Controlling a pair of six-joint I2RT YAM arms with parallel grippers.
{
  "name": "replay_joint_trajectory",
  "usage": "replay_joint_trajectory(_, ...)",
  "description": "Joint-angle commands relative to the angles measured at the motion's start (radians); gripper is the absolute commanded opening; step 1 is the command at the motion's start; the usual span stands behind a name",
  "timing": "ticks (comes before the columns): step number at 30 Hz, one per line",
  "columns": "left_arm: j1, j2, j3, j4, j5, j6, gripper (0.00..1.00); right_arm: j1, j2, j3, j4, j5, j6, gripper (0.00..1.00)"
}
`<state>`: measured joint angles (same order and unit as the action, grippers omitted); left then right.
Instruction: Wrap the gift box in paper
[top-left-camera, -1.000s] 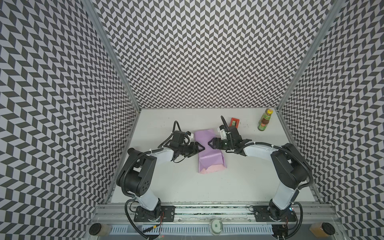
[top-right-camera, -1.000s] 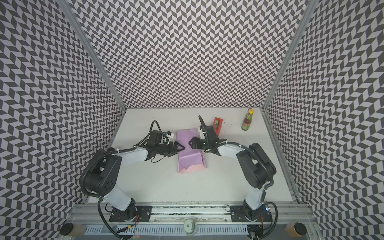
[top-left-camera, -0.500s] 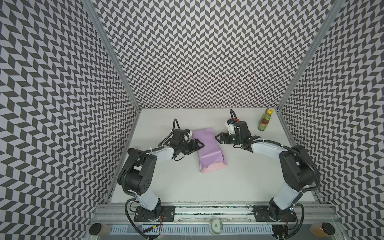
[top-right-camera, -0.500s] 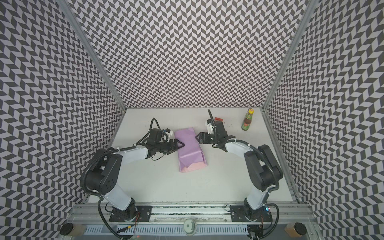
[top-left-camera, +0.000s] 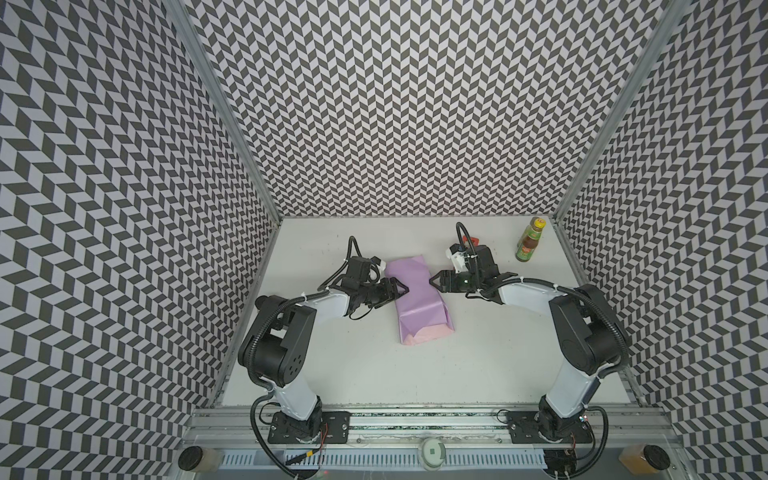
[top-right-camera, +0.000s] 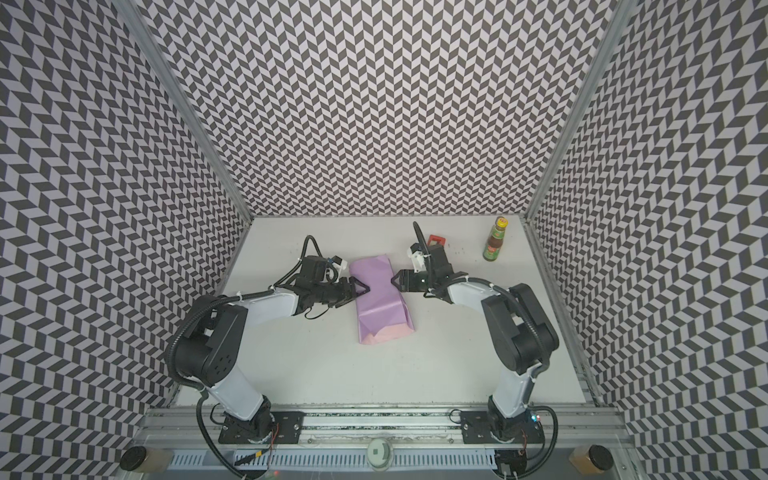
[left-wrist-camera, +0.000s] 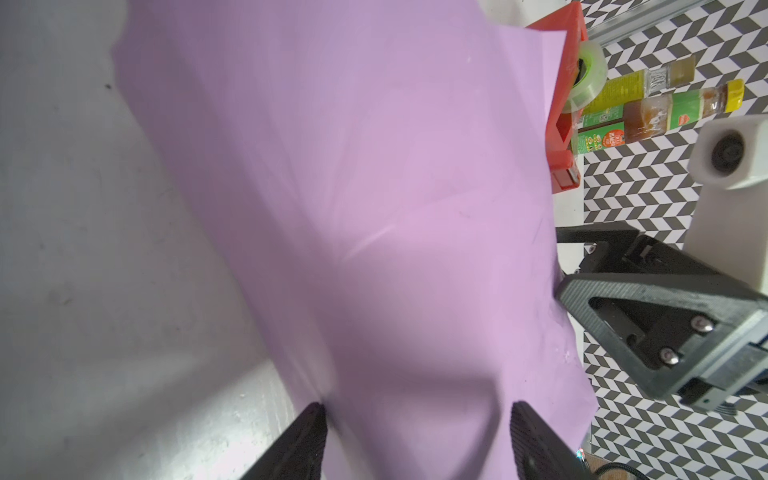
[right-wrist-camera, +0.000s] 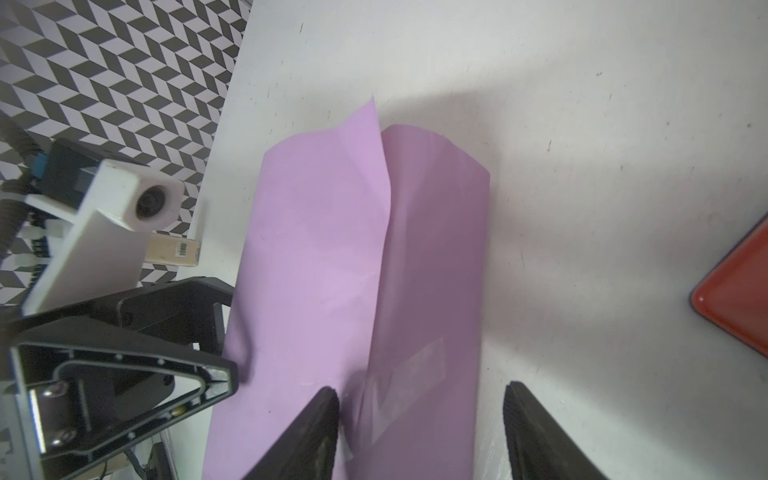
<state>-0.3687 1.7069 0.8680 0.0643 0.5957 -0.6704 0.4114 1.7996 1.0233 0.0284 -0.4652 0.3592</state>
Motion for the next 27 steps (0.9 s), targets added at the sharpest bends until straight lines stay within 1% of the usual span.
replay_joint_trajectory(1,-0.009,0.024,0.039,-0.015,0.006,0.012,0.7,0.005,0.019,-0.015,0.042,0.002,0.001,0.62)
replay_joint_trajectory(7,-0.003,0.076,0.116,-0.053,-0.005,0.036,0.69,0.006,0.004,-0.039,0.104,-0.009,0.065,0.62)
replay_joint_trajectory(11,-0.002,0.107,0.16,-0.082,-0.009,0.051,0.7,0.005,0.001,-0.012,0.102,-0.016,0.076,0.62)
replay_joint_trajectory(14,0.013,0.094,0.168,-0.102,-0.02,0.065,0.73,0.002,-0.049,-0.005,0.058,0.033,0.044,0.68)
replay_joint_trajectory(17,0.032,0.041,0.15,-0.125,-0.026,0.08,0.78,0.004,-0.166,-0.05,0.011,0.132,-0.023,0.75)
replay_joint_trajectory(20,0.056,-0.04,0.12,-0.155,-0.037,0.115,0.81,0.051,-0.302,-0.109,-0.032,0.227,-0.13,0.78)
replay_joint_trajectory(22,0.075,-0.097,0.107,-0.203,-0.046,0.161,0.82,0.124,-0.379,-0.131,-0.066,0.324,-0.228,0.8)
replay_joint_trajectory(24,0.083,-0.151,0.104,-0.265,-0.084,0.224,0.81,0.196,-0.427,-0.136,-0.084,0.398,-0.336,0.81)
replay_joint_trajectory(25,0.083,-0.185,0.099,-0.28,-0.11,0.262,0.81,0.231,-0.441,-0.137,-0.088,0.418,-0.403,0.81)
replay_joint_trajectory(27,0.083,-0.252,0.068,-0.263,-0.133,0.332,0.8,0.273,-0.457,-0.142,-0.096,0.405,-0.551,0.82)
